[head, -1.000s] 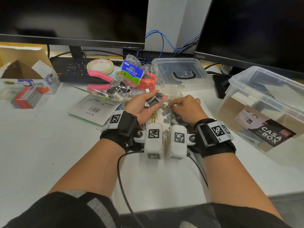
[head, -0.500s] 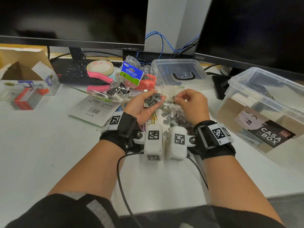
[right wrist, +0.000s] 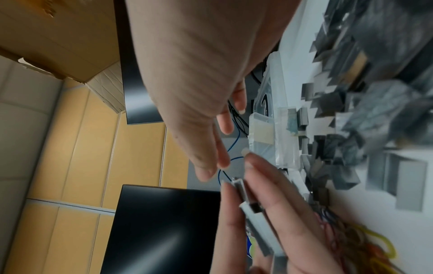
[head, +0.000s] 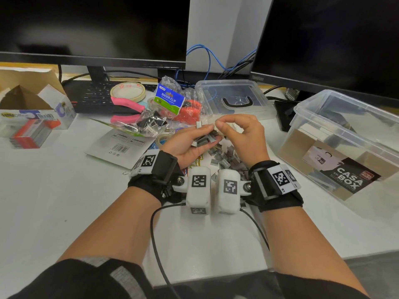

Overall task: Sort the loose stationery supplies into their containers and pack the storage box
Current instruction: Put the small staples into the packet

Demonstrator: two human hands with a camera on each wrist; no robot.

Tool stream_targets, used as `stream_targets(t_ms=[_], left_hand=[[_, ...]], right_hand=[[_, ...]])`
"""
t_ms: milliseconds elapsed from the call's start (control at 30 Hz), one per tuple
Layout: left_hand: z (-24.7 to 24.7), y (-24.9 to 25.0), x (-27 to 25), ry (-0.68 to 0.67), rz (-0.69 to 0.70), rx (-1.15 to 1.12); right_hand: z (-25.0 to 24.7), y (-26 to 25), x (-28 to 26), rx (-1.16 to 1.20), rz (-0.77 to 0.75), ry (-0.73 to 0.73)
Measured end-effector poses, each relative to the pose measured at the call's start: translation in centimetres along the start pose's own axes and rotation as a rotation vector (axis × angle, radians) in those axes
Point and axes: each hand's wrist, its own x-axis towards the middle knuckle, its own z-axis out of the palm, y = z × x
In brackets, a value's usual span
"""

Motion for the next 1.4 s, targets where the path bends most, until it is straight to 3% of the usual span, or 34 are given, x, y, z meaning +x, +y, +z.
stream_targets(t_ms=[167,400,700,833,967,1100,1200,1333,1400], left_hand=[[0.4,-0.2,-0.3,0.033,0.001,-0.037],[3.1,0.2,-0.7,-0.017,0.020,-0.028],[15.0,2.1,-0.1,-0.250,0.055,0.288],[20.6,0.6,1.1,-0.309,0.034,0.573],[24.5,-1.8,2.6,-0.371,0.077,0.985],[26.9,-3.3,3.6,-0.450,0.021,1.375],[28.1,-4.8,4.2,-0.506,0.034,1.831],[28.4,-6.6,8.0,-0.483,0.005,2.406],[28.7,-7.1,10.0,-0.477,-0.041,2.539]], right_hand=[[-0.5,-0.3,0.2,0.138,0.144,0.094],[-3.9,-2.5,0.7,0.059,0.154,0.095],[-14.0,-6.0,1.1,-0.287,0.124,0.317],[-19.6,-4.5,0.1,-0.615,0.330,0.315],[-22.7,-2.9,-2.2,-0.714,0.502,0.345],[-23.8,-2.1,-3.6,-0.655,0.477,0.471],[-24.0,-1.8,-4.0,-0.556,0.478,0.524],[-23.9,-1.5,-4.1,-0.523,0.483,0.540],[-23.9,-1.5,-4.1,-0.514,0.490,0.537]])
